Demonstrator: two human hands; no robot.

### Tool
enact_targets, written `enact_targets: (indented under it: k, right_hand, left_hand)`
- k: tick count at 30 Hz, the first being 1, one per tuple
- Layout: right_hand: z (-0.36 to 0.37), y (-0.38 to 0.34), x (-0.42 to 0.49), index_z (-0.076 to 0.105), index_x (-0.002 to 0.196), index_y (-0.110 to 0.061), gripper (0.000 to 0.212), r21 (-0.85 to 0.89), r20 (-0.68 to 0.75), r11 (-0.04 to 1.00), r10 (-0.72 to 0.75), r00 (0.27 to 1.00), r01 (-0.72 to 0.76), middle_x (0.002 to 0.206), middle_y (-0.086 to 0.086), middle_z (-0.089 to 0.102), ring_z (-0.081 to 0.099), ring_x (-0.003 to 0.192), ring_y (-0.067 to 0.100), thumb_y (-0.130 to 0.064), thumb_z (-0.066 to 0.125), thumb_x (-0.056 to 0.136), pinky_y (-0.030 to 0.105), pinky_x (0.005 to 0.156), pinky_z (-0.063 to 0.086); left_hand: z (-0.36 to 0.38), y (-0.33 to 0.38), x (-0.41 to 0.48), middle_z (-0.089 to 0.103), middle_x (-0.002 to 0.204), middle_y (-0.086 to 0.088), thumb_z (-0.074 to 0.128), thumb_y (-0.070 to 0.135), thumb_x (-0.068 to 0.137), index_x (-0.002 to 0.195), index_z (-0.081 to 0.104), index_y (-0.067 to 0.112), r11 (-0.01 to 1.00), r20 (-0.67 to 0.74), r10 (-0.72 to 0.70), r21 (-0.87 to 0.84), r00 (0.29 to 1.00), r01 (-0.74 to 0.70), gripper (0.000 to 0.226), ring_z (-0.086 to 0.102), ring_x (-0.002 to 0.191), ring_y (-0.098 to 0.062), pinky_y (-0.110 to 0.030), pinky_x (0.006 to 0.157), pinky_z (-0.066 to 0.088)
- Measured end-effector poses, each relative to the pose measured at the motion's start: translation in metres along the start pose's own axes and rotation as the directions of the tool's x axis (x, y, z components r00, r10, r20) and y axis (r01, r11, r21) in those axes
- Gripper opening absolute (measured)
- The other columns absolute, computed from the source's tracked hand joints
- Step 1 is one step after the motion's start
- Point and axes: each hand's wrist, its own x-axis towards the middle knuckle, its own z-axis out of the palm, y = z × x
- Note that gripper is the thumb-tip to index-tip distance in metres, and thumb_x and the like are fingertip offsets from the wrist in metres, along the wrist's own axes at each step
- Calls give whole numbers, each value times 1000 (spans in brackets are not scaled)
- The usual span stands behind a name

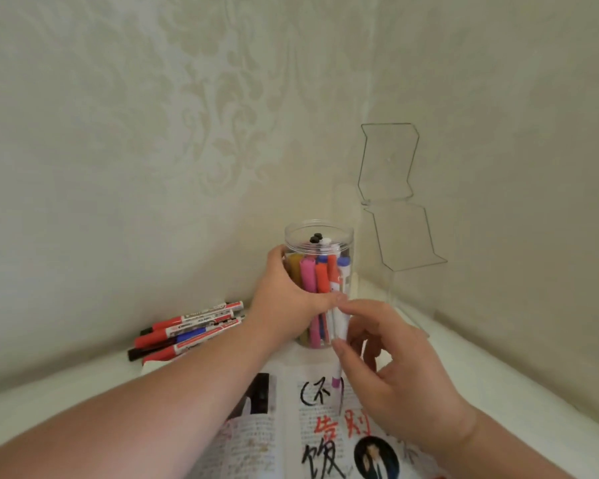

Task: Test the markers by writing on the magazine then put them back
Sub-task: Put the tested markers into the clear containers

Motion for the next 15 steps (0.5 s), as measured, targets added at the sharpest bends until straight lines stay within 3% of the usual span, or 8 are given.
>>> enact_targets:
  k: [3,5,7,11,15]
  right_hand:
    - [-12,-12,8,49,130,-35,55,144,-233,980,-100,967,136,92,-8,66,67,69,11,-3,69,89,30,57,54]
    - [-28,-26,20,45,128,-18,48,221,-375,951,-120,919,214,95,13,68,71,74,21,2,67,91,34,59,56]
    - [-42,-39,37,40,122,-13,43,201,-450,945,-146,881,260,96,21,67,71,76,25,4,64,91,35,63,56]
    - [-39,-41,63,41,118,-13,46,126,-423,942,-233,875,312,100,17,65,72,86,24,12,65,89,40,69,57]
    - [-25,-29,66,46,119,-20,49,8,-346,937,-325,880,349,96,8,66,72,84,18,12,67,88,30,74,55]
  left_hand:
    - [-7,-3,-16,68,115,18,99,25,50,130,44,42,993,42,117,22,992,-117,99,67,104,2,-27,90,58]
    - [-14,-2,-30,62,121,27,101,27,51,134,41,47,978,95,184,82,978,-192,104,62,111,7,-17,91,53]
    - [-19,-3,-39,59,121,35,101,29,51,131,41,53,962,80,234,122,969,-243,102,59,113,9,-16,93,51]
    - [-22,-5,-48,57,124,37,100,26,54,132,41,54,948,97,283,121,954,-293,102,58,116,8,-22,97,50]
    - [-22,-7,-51,48,131,39,98,21,59,134,30,60,924,165,346,110,924,-366,108,55,123,7,-15,99,47]
